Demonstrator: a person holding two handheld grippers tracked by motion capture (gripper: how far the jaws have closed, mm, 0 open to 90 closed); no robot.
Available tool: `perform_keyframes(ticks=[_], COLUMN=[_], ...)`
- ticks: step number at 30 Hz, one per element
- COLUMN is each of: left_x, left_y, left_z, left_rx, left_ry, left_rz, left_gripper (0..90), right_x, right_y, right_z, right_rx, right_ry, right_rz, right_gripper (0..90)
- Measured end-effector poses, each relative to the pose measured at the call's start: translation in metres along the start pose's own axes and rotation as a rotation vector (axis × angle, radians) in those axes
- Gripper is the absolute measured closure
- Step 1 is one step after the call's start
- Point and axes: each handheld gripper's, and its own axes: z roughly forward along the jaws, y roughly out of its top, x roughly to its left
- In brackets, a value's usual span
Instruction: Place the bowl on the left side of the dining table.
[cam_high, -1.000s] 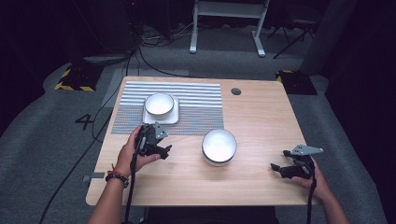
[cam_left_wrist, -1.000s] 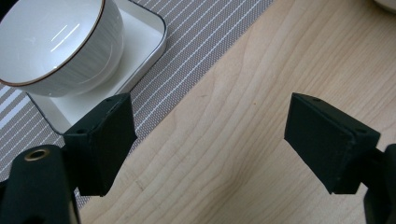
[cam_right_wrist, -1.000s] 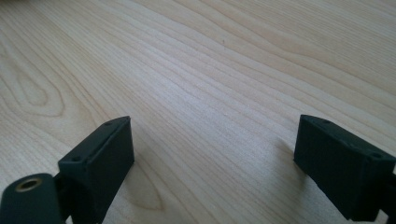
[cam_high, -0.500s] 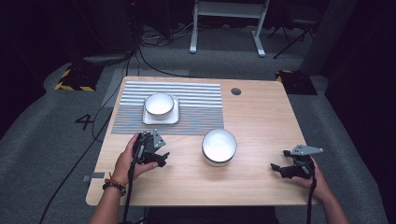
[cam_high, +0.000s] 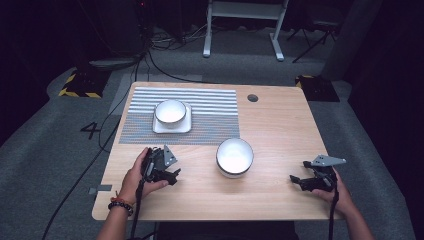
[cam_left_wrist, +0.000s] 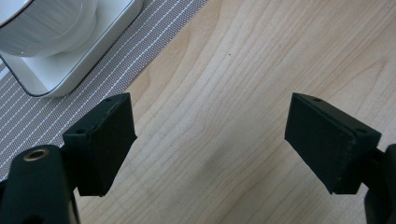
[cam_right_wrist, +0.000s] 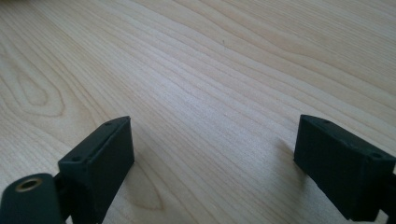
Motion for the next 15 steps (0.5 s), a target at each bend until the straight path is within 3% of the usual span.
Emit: perform_keyframes(ticks=[12, 15], left_x=[-0.007, -0.009], left_y=[-0.015, -0.019], left_z=[-0.002, -0.001], left_rx=[0.002, 0.004], left_ry=[-0.006, -0.017], left_rz=[-0.004, -0.02], left_gripper=[16.2, 16.2], right_x=[0.0, 0.0], right_y=[0.0, 0.0], right_z=[0.0, 0.0], right_rx=[0.0, 0.0], right_ry=[0.0, 0.0], right_rz=[0.0, -0.001], right_gripper=[12.1, 12.1])
